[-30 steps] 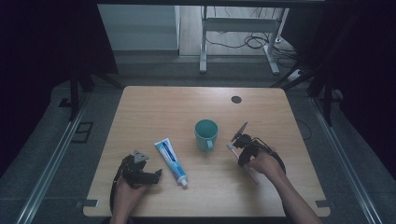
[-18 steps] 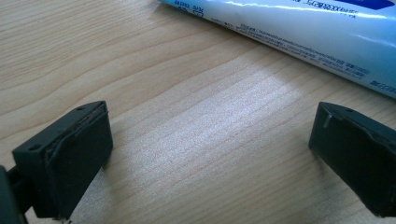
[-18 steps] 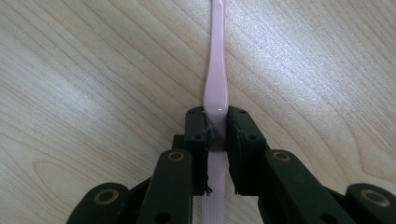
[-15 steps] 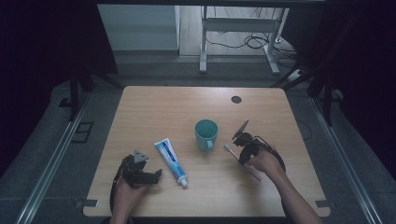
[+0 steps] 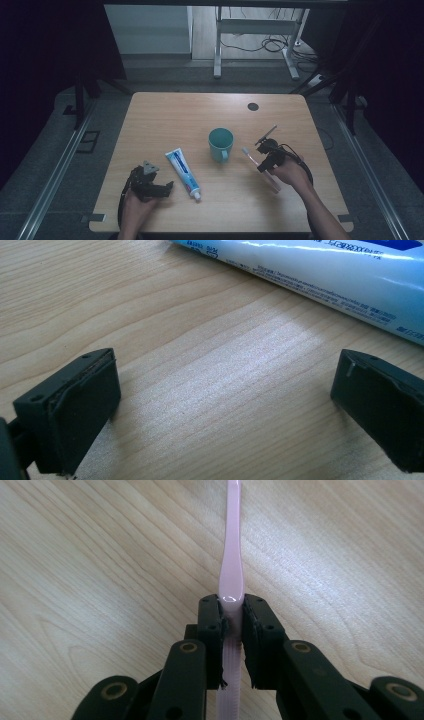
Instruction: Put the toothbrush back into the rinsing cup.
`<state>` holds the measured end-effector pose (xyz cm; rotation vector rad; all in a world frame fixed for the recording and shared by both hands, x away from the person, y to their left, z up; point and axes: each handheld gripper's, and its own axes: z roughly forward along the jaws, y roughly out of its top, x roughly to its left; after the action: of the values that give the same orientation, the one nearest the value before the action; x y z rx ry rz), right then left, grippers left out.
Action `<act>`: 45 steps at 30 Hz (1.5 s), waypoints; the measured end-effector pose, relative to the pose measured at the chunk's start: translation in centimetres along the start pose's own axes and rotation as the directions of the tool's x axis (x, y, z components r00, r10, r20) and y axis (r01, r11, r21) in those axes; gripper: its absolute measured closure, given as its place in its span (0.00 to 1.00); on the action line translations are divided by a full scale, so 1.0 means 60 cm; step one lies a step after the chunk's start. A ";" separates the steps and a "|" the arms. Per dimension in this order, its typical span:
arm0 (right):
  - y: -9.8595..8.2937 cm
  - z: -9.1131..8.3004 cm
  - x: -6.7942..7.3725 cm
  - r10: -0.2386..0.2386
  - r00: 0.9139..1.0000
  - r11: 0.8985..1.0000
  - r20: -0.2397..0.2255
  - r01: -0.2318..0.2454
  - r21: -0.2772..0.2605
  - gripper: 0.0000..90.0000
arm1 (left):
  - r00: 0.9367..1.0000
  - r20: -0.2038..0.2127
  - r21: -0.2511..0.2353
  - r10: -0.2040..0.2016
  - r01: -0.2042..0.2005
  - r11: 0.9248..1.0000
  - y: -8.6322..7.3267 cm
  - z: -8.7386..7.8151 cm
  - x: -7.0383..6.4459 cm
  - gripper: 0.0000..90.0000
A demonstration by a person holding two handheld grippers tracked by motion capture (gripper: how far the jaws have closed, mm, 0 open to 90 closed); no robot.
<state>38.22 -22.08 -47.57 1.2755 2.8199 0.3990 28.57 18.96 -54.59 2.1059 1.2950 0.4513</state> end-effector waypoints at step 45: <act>-0.009 -0.114 0.009 -0.032 0.998 0.876 -0.049 0.005 -0.482 0.88 | 1.000 -0.001 -0.004 0.003 -0.003 1.000 0.000 0.000 0.000 0.00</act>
<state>36.64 -23.56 -41.04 1.1339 2.5222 1.0716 28.60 18.96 -54.60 2.1050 1.2904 0.4556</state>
